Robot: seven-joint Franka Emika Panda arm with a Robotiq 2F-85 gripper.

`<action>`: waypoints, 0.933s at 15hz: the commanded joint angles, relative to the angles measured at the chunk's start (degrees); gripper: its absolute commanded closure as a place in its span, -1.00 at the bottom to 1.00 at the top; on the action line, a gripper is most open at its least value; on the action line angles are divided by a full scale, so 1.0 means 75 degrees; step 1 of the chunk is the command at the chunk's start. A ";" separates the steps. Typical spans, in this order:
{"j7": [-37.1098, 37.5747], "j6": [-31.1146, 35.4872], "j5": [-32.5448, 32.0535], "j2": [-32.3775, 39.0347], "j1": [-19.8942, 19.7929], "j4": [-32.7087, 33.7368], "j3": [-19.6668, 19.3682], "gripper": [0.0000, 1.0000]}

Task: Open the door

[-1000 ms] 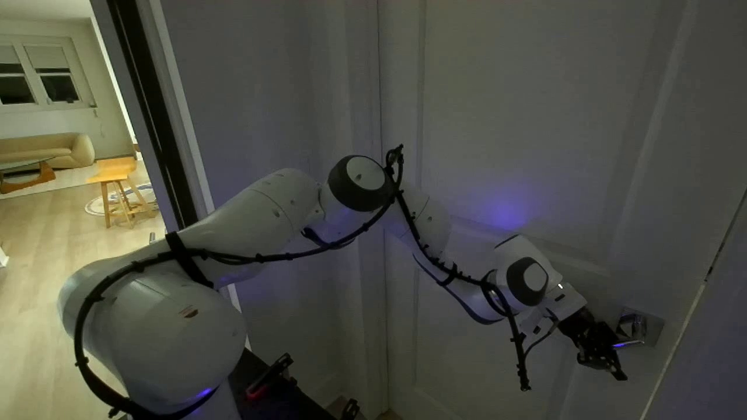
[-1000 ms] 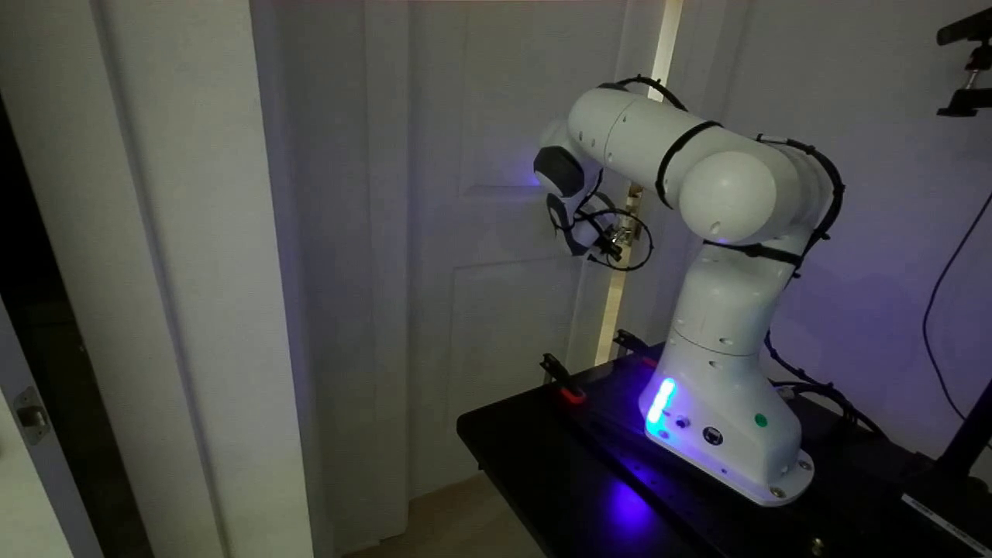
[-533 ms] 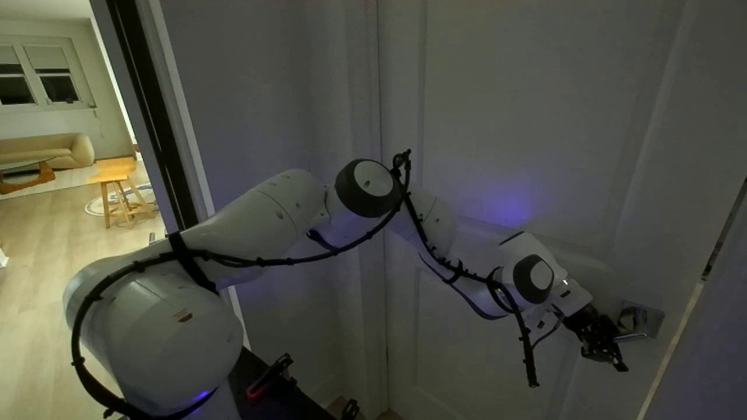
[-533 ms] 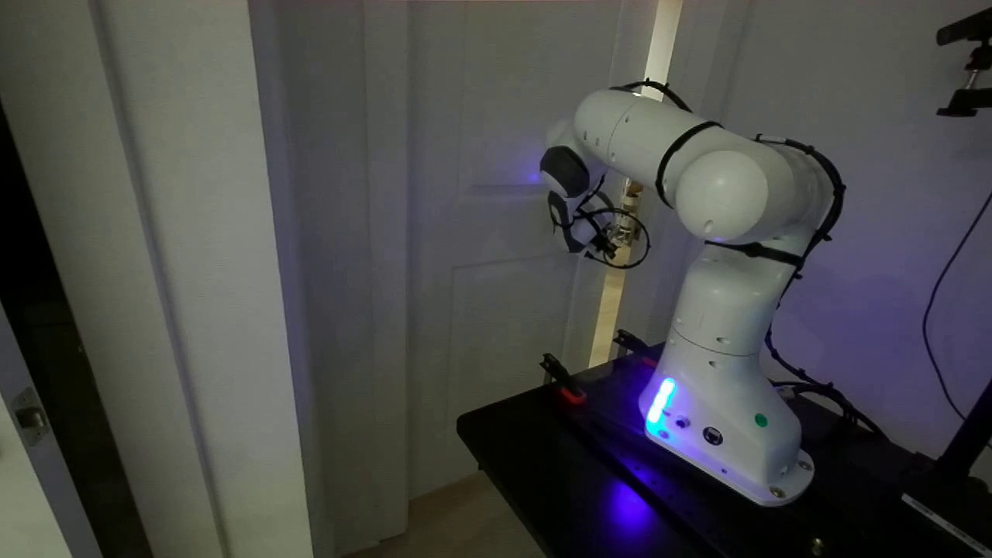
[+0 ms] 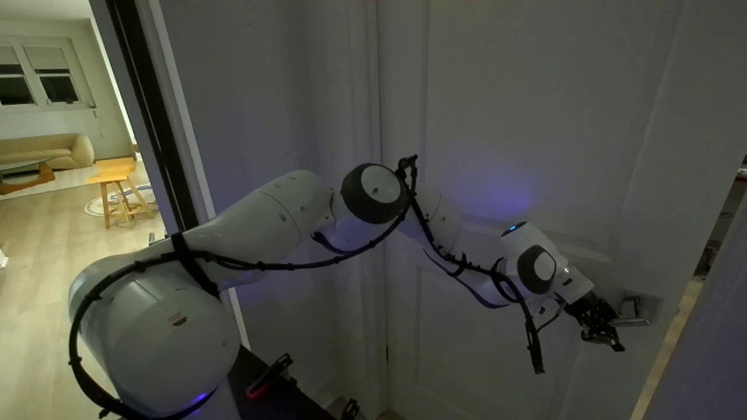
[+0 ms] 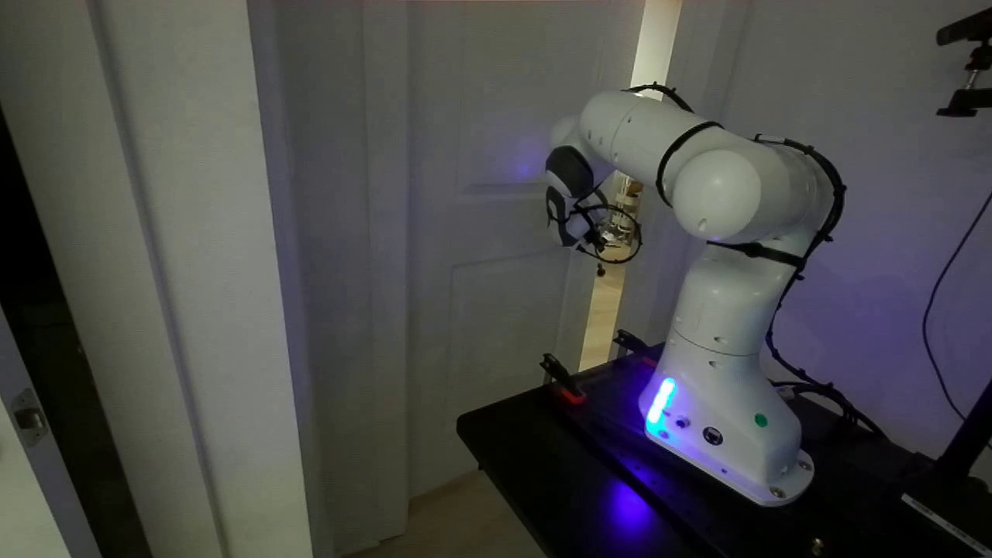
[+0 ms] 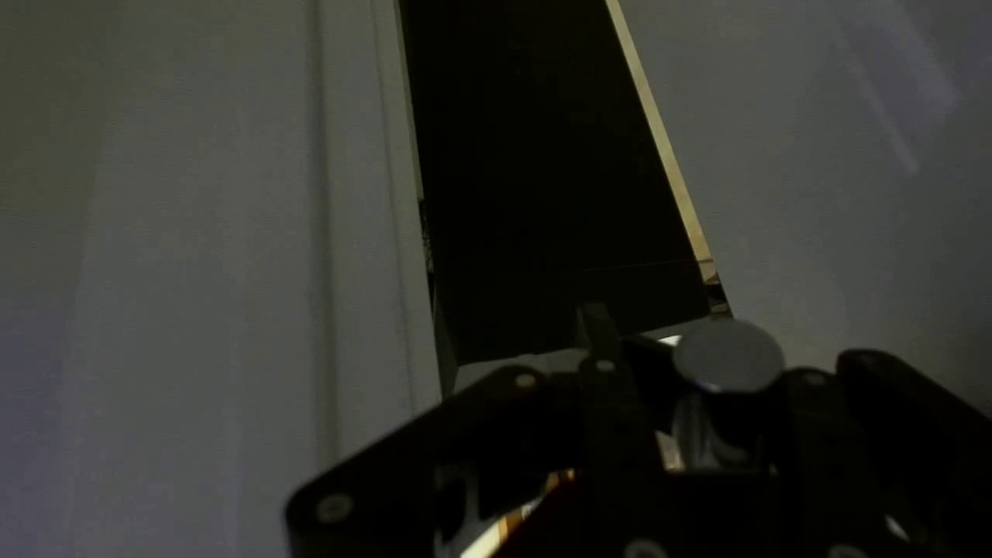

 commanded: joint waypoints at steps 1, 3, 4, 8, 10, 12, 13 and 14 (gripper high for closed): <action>0.0045 -0.0291 -0.0037 -0.0058 -0.0262 0.0550 0.0242 0.99; -0.0016 -0.0277 0.0094 -0.0067 -0.0166 0.0598 0.0192 0.99; -0.0008 -0.0271 0.0098 -0.0069 -0.0150 0.0626 0.0194 0.46; -0.0025 -0.0176 0.0098 -0.0109 -0.0132 0.0598 0.0206 -0.02; -0.0034 -0.0145 0.0115 -0.0151 -0.0137 0.0580 0.0227 -0.34; -0.0036 -0.0122 0.0142 -0.0204 -0.0131 0.0565 0.0250 -0.64; -0.0030 -0.0105 0.0172 -0.0250 -0.0129 0.0544 0.0279 -0.77; -0.0015 -0.0069 0.0217 -0.0321 -0.0101 0.0477 0.0306 -0.94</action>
